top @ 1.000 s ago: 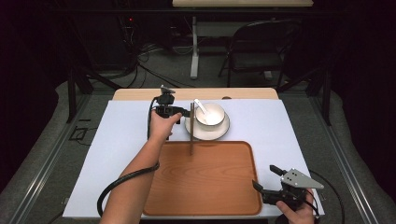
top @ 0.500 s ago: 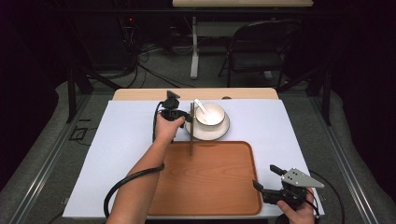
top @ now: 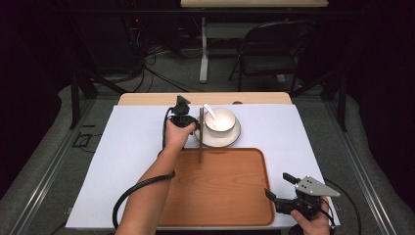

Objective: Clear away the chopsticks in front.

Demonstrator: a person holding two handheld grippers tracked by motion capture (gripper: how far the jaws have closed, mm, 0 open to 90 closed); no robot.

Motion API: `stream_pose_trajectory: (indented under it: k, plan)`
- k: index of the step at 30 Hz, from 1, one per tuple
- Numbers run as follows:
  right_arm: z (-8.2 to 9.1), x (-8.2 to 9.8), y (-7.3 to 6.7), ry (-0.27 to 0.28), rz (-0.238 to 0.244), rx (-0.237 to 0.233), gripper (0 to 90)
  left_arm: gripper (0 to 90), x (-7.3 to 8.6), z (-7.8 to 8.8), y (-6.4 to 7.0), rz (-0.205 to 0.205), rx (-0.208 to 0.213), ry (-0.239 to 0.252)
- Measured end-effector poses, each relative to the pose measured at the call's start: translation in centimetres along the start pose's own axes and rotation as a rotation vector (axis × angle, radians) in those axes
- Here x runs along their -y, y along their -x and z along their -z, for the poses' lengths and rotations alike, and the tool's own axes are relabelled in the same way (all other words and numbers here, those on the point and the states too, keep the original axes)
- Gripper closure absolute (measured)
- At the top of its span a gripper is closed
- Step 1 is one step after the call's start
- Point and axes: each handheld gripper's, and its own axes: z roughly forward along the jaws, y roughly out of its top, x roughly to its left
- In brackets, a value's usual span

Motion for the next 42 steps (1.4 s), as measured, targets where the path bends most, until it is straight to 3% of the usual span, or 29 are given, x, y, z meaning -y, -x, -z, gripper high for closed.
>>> stream_pose_trajectory:
  k: [13,30,34,37,42]
  plan:
    - [0.0,0.0,0.0,0.001,-0.003,0.003,14.7,80.2,-0.1,-0.7,0.2,0.011,-0.015,-0.028]
    - [0.1,0.0,0.1,0.007,-0.007,0.005,14.7,84.4,-0.8,-1.0,-0.1,0.122,-0.029,-0.126]
    - [0.1,0.0,0.1,0.007,-0.007,0.005,14.7,84.8,-0.9,-0.8,-0.2,0.127,-0.042,-0.134]
    - [0.1,0.0,0.1,0.007,-0.008,0.005,14.7,84.8,-0.9,-0.3,-0.3,0.145,-0.040,-0.110]
    - [0.1,0.0,0.1,0.006,-0.010,0.005,14.7,84.8,-0.6,1.5,-1.1,0.161,-0.027,-0.084]
